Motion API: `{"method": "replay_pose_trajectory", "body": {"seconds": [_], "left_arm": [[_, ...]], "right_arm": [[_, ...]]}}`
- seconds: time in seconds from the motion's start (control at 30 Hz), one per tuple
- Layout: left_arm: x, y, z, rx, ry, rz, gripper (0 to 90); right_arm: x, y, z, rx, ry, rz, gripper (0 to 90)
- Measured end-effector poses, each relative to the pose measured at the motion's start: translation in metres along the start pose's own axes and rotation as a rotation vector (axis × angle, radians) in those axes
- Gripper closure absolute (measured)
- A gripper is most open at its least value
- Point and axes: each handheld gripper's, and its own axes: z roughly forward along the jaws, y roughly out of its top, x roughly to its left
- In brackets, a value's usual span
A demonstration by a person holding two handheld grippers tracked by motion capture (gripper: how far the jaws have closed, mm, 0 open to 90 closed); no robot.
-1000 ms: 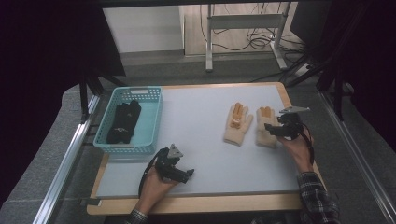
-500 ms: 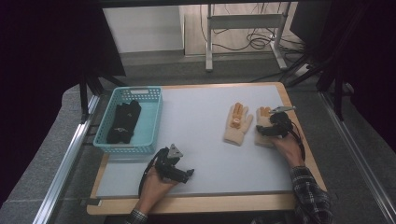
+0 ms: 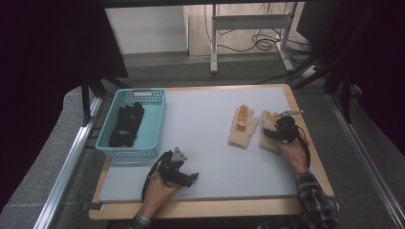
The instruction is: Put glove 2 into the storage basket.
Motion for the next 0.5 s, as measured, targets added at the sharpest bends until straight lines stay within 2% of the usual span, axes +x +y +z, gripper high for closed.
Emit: {"method": "replay_pose_trajectory", "body": {"seconds": [0.17,0.37,0.5], "left_arm": [[0.0,0.0,0.0,-0.003,0.001,-0.003,1.3],[0.0,0.0,0.0,-0.002,0.001,-0.003,1.4],[0.0,0.0,0.0,-0.002,0.002,-0.001,1.4]], "right_arm": [[0.004,0.002,-0.016,-0.046,0.011,0.001,52.7],[0.013,0.004,-0.037,-0.087,0.013,-0.028,52.2],[0.026,0.006,-0.051,-0.111,0.046,-0.043,52.0]]}}
